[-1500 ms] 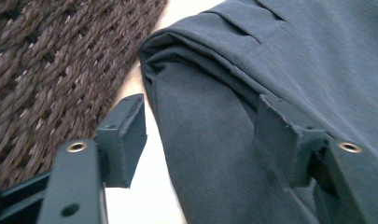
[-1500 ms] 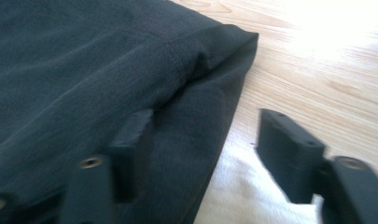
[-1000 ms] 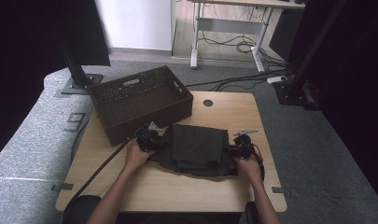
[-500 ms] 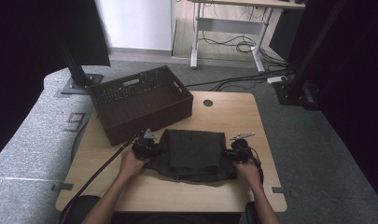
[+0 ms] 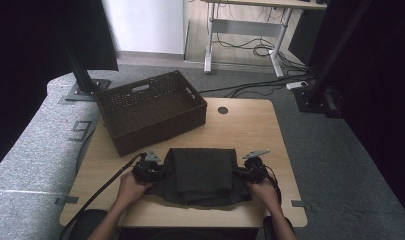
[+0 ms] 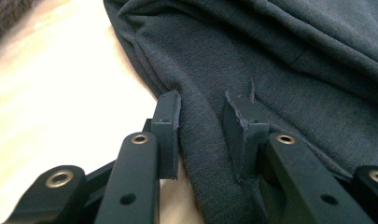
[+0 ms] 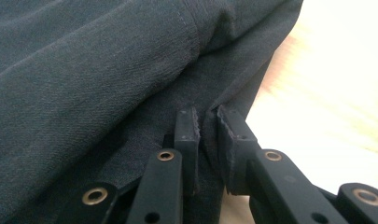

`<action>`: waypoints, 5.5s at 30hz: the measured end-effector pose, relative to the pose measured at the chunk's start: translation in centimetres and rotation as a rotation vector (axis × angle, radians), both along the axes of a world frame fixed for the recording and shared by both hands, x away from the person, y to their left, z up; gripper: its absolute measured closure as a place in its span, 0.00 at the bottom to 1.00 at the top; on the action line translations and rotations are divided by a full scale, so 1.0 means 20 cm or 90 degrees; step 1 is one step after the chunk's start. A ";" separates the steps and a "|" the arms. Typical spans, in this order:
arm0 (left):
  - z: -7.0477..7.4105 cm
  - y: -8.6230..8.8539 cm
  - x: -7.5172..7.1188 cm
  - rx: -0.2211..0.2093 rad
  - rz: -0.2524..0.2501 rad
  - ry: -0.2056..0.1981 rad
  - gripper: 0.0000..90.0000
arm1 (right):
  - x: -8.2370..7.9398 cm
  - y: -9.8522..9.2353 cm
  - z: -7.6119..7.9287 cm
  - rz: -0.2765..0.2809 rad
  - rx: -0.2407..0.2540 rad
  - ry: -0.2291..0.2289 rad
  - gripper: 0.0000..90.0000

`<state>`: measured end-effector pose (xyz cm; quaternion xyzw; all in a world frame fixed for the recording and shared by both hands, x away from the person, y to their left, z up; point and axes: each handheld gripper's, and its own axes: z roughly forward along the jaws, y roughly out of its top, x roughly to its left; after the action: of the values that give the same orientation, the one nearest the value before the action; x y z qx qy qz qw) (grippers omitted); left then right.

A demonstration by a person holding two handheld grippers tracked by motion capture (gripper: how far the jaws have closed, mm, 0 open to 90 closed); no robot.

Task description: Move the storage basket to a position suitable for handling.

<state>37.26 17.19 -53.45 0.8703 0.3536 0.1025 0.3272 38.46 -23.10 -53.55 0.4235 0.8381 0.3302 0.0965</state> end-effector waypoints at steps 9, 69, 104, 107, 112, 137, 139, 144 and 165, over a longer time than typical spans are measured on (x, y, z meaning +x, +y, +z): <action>0.01 0.04 -0.15 0.010 -0.011 0.002 0.73 | -0.09 0.03 0.00 0.027 0.000 0.003 0.85; 0.33 0.31 -0.04 0.001 0.126 -0.039 0.07 | -0.18 -0.21 -0.10 -0.127 -0.028 -0.086 0.00; 0.57 0.70 0.41 0.039 0.314 -0.071 0.34 | -0.19 -0.21 -0.11 -0.122 -0.021 -0.096 0.00; 0.54 0.72 0.41 0.042 0.325 -0.065 0.34 | -0.19 -0.21 -0.11 -0.122 -0.021 -0.095 0.00; 0.49 0.74 0.41 0.046 0.334 -0.040 0.39 | -0.19 -0.21 -0.11 -0.122 -0.021 -0.095 0.00; 0.48 0.63 0.44 0.035 0.341 -0.034 0.72 | -0.19 -0.21 -0.11 -0.122 -0.021 -0.096 0.00; 0.48 0.61 0.44 0.034 0.333 -0.034 0.72 | -0.19 -0.21 -0.11 -0.122 -0.021 -0.095 0.00; 0.47 0.55 0.45 0.035 0.325 -0.044 0.74 | -0.19 -0.21 -0.11 -0.122 -0.021 -0.095 0.00; 0.45 0.39 0.41 -0.001 0.240 -0.047 0.75 | -0.20 -0.21 -0.11 -0.122 -0.021 -0.095 0.00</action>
<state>45.47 24.89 -44.37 0.7841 0.4980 0.1937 0.3157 34.56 -27.34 -55.76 0.4743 0.7897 0.3359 0.1965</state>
